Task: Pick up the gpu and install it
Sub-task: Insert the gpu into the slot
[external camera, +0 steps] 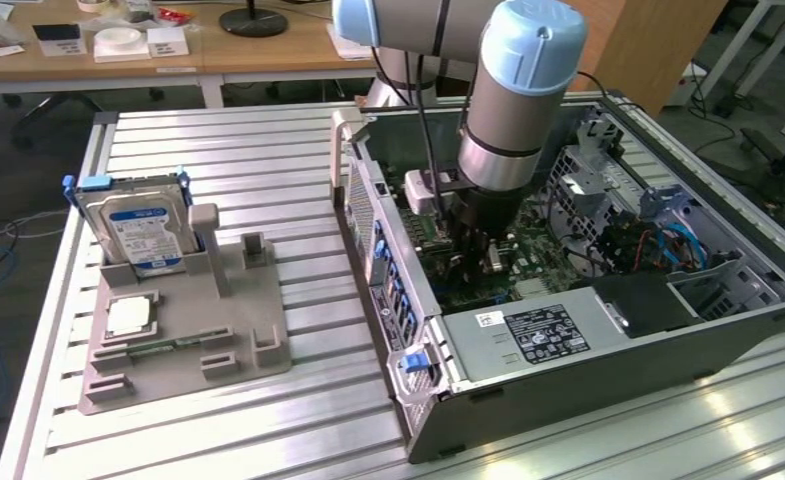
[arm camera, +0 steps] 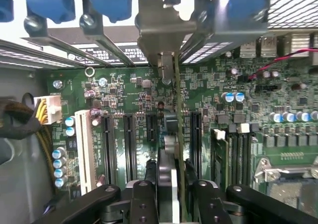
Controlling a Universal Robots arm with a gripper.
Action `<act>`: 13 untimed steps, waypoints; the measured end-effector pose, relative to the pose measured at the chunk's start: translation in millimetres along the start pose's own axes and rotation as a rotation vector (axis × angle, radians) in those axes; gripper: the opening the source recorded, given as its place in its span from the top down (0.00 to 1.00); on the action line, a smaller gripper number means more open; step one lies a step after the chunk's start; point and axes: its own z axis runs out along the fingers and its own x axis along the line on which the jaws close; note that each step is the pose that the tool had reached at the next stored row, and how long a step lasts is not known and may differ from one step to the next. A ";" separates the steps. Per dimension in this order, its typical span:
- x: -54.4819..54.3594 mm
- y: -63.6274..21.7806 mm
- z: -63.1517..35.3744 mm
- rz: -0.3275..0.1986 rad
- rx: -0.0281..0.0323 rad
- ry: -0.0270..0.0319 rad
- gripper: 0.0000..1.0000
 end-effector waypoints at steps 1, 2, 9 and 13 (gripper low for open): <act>-0.1 -0.1 -3.1 0.000 0.0009 -0.0001 0.66; -0.2 -0.3 -7.2 0.000 0.0017 0.0000 0.66; -0.9 -1.4 -33.8 0.000 0.0079 -0.0005 0.66; -1.2 -2.0 -48.7 0.000 0.0114 -0.0005 0.66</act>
